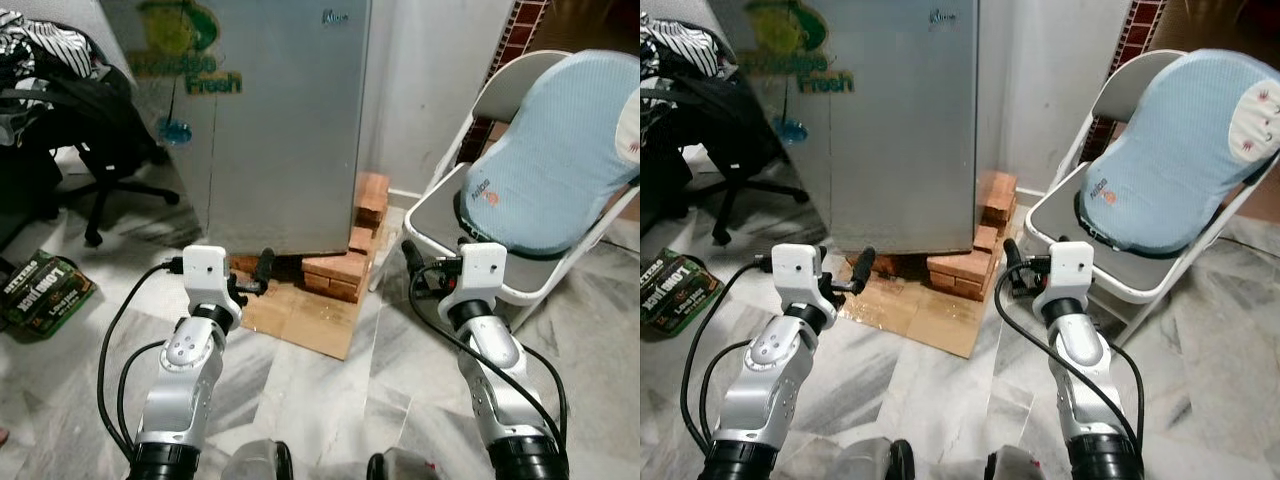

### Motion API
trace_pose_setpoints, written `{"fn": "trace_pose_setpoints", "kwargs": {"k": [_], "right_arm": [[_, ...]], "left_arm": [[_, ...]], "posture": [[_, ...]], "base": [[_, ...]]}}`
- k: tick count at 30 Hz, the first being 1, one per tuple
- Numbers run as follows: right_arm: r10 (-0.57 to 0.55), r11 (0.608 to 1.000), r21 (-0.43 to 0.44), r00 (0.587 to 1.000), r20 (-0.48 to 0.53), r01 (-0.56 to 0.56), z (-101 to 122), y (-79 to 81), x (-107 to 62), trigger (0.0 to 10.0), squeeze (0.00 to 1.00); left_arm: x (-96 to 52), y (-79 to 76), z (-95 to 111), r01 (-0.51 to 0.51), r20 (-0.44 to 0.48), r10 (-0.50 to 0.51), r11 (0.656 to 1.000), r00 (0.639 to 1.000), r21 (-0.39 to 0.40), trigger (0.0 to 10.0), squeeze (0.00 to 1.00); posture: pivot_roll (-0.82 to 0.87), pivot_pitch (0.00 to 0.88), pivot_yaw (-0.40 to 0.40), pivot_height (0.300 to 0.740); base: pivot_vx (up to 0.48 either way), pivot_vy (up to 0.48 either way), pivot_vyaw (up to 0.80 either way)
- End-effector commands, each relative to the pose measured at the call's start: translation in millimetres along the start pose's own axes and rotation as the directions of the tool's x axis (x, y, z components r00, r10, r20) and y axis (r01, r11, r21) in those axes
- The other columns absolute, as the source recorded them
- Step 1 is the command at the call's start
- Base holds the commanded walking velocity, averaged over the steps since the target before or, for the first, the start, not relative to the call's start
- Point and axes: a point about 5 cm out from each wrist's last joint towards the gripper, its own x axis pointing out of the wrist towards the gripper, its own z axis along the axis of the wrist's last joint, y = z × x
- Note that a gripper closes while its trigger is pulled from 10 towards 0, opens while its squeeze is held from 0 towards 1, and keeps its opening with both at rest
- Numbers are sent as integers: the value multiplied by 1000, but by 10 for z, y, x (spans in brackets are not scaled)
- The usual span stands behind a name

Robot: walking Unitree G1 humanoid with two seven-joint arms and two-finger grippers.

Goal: Restocking fridge

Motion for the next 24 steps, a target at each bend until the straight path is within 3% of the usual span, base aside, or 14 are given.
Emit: {"fn": "trace_pose_setpoints", "kwargs": {"k": [1,3,9,10,11,24], "right_arm": [[-6,1000,13,1000,0,6,11,29,-38,10000,0],[-28,999,28,1000,-13,29,-3,4,-97,10000,0],[-37,999,37,998,-46,39,-35,-33,-105,10000,0],[-33,999,34,998,-48,34,-32,-29,-97,10000,0],[-29,999,25,999,-45,30,-13,-31,-76,10000,0],[-10,1000,-8,999,-41,10,37,-34,-46,10000,0]], "left_arm": [[-27,-36,38,31,18,-30,999,999,-17,10000,1000],[-58,-48,21,-15,-3,15,999,1000,-36,10000,1000],[-75,-96,-7,10,-15,-10,999,1000,-50,10000,1000],[-75,-102,-8,15,-16,-16,999,1000,-49,10000,639],[-67,-105,-4,19,-18,-20,999,1000,-47,10000,0],[-31,-65,89,20,-9,-20,999,1000,-27,10000,0]], "posture": [[-48,103,70,740],[-49,94,59,740],[-46,91,47,740],[-46,91,43,740],[-44,93,40,740],[-37,110,20,740]], "base": [[0,0,0],[0,0,0],[0,160,0],[0,480,-800],[0,480,-800],[0,480,-683]]}}
